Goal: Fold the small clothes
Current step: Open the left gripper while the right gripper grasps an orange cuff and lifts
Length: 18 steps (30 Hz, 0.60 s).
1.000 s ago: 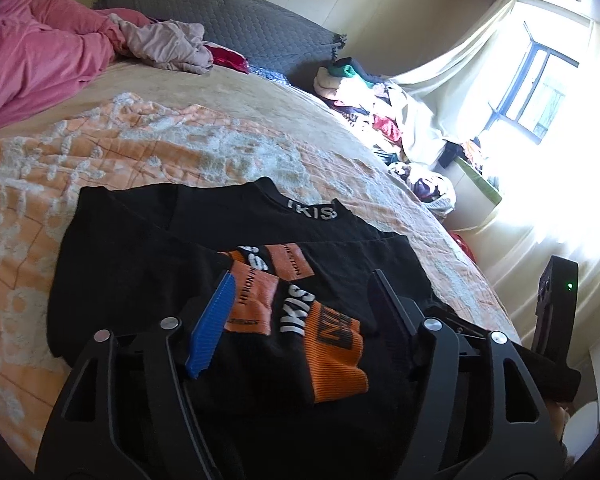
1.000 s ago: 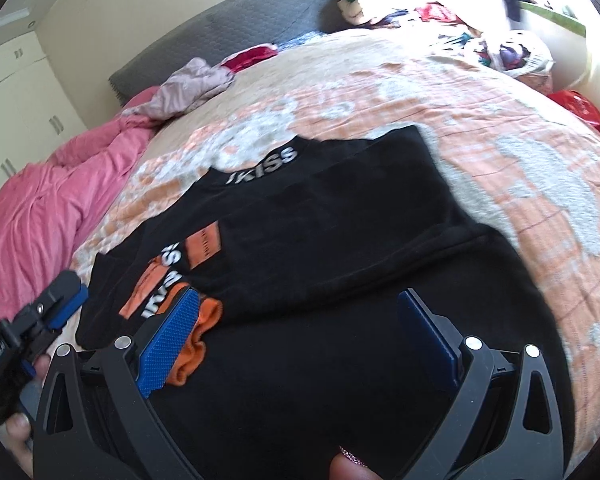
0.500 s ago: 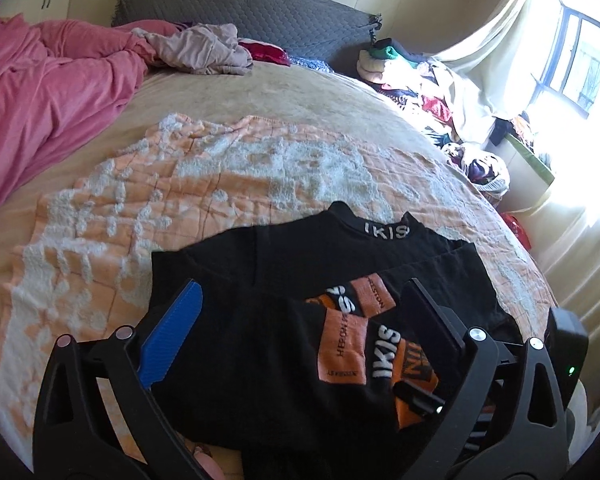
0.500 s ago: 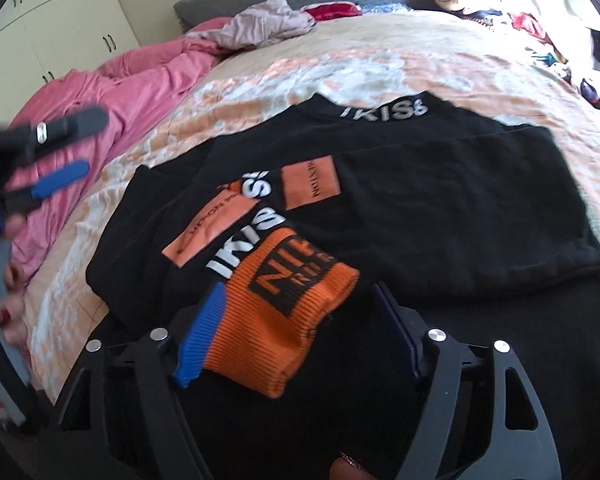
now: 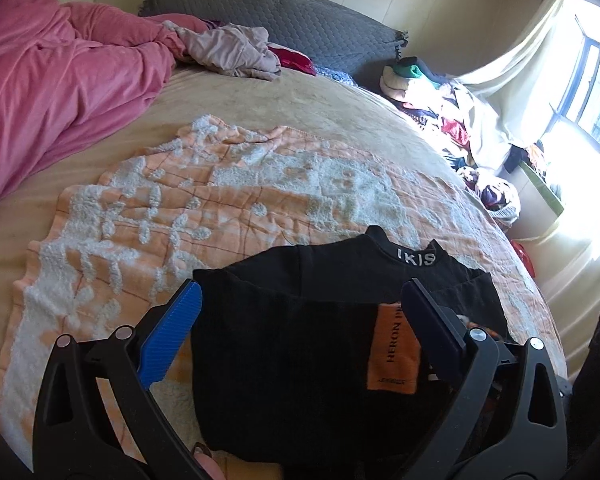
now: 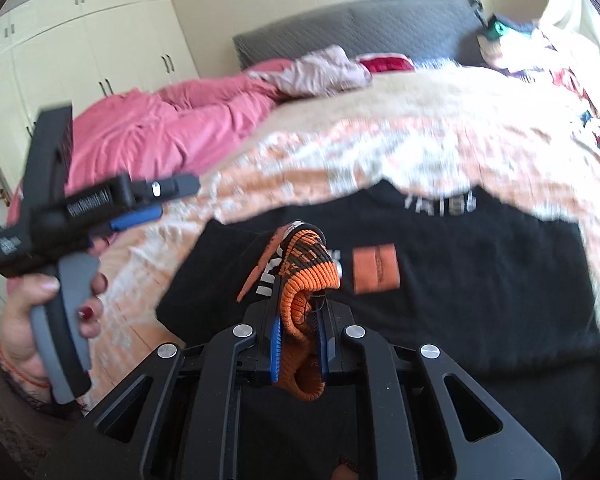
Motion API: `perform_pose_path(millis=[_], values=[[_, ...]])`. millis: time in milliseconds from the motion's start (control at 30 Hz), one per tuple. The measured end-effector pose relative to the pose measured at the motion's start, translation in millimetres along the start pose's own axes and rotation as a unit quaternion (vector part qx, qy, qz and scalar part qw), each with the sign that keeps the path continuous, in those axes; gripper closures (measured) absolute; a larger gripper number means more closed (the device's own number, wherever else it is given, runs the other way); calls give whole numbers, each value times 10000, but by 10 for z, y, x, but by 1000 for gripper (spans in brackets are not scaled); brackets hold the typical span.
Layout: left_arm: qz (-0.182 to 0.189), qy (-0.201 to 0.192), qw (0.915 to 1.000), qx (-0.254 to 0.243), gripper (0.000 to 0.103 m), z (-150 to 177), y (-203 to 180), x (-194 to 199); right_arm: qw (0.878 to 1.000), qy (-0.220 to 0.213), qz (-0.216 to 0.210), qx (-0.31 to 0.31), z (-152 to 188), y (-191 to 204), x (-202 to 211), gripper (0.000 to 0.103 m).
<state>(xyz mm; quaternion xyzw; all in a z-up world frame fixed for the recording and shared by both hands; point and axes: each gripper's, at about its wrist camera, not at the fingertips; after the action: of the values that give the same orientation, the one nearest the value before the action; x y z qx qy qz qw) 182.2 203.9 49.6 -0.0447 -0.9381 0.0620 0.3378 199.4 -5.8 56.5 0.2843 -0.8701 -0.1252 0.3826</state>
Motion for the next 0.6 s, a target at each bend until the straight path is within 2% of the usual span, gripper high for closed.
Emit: perform_pose_path(millis=[200, 300, 600], values=[[-53, -147, 9996, 220, 10, -59, 169, 81, 9990, -367, 180, 202, -358, -97, 252, 91], [42, -160, 9993, 341, 10, -61, 216, 86, 9977, -512, 306, 331, -464, -190, 350, 91], [44, -173, 9993, 343, 10, -74, 198, 69, 9929, -685, 897, 386, -566, -559, 476, 91]])
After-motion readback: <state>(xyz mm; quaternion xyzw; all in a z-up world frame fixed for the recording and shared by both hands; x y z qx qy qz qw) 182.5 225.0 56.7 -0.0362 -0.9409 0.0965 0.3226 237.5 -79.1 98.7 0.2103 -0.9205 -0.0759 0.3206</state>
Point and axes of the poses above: each gripper's, at about its wrist camera, not at the fingertips, and x roughly against the way its jaws point, y to its left, z to its underside, and after that the axes turned 11 degrees about -x, right-handed
